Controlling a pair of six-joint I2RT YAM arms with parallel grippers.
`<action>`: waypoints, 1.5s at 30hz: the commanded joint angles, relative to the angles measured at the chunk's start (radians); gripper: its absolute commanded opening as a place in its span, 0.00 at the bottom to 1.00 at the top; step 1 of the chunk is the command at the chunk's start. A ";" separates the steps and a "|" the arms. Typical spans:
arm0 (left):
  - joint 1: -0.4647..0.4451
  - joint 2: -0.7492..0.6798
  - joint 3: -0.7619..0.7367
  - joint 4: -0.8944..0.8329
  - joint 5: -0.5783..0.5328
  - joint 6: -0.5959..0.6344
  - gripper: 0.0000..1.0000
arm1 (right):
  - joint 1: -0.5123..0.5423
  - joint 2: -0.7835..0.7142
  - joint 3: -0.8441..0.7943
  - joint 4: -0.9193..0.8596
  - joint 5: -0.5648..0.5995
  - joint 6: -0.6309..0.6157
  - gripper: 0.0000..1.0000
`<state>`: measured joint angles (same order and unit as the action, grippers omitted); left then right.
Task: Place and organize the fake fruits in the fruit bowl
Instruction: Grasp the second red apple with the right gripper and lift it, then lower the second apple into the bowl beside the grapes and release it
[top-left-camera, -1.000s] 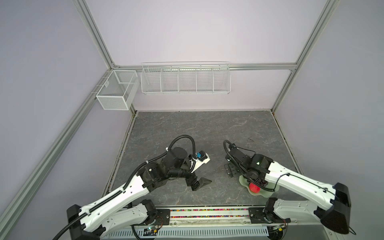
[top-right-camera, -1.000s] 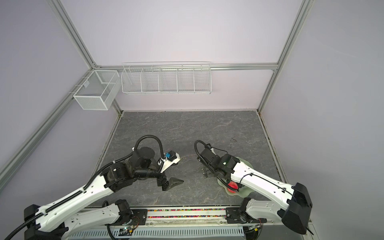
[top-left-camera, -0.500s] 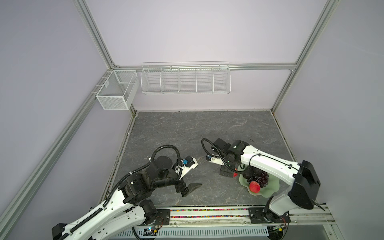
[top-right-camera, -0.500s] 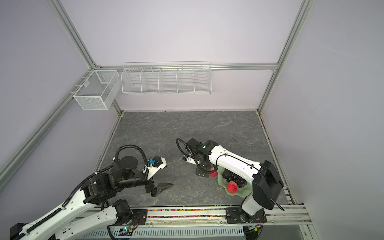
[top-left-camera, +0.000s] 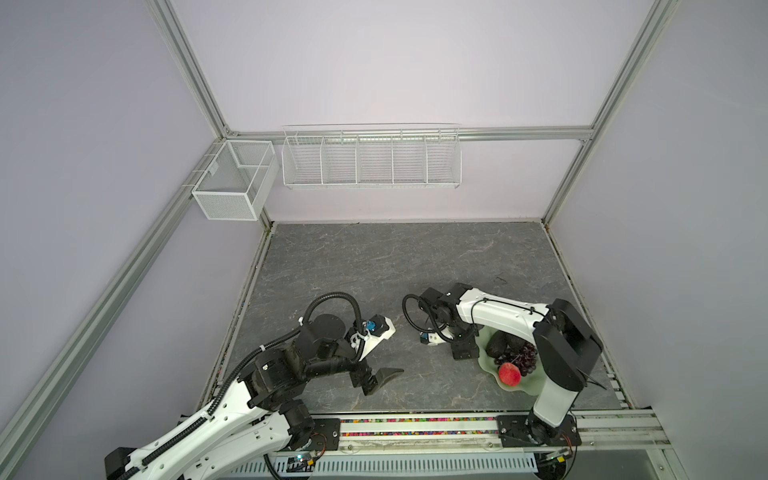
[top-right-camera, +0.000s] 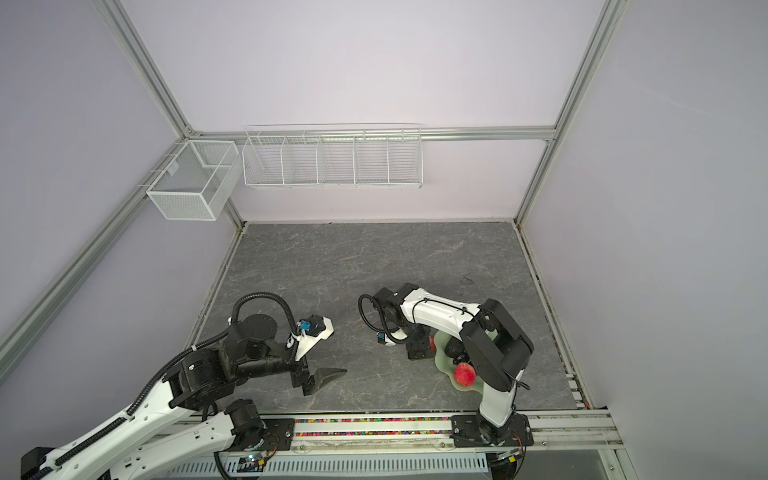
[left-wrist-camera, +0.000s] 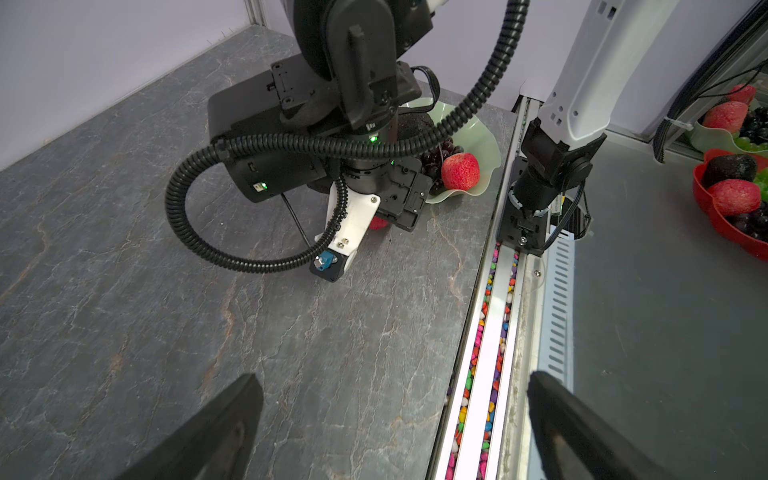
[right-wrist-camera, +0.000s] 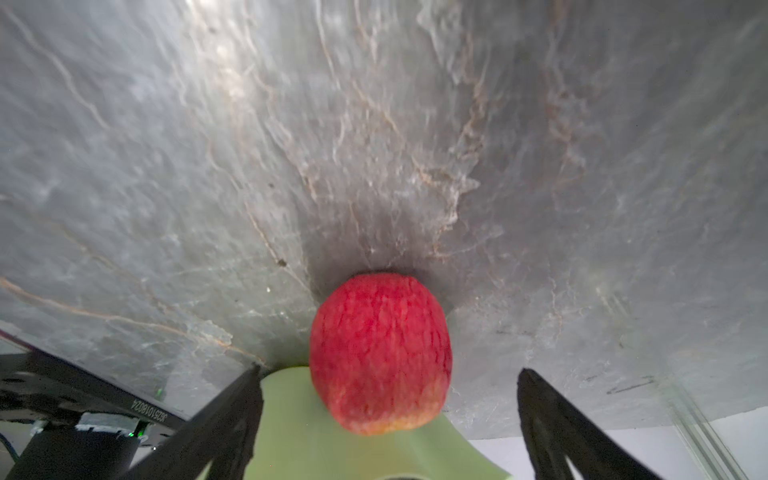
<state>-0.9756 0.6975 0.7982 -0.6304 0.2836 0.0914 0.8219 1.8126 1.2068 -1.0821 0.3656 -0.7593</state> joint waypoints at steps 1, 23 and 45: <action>0.000 0.002 -0.004 0.007 -0.009 0.025 0.99 | -0.007 0.026 0.016 -0.009 -0.021 -0.026 0.95; 0.000 0.010 -0.008 0.013 -0.021 0.026 0.99 | -0.025 0.079 0.038 0.007 -0.032 0.011 0.62; 0.000 0.020 -0.007 0.017 -0.018 0.027 0.99 | -0.069 0.103 0.034 -0.011 0.000 0.065 0.65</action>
<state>-0.9756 0.7189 0.7982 -0.6262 0.2653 0.0917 0.7540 1.9034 1.2396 -1.0664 0.3775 -0.6975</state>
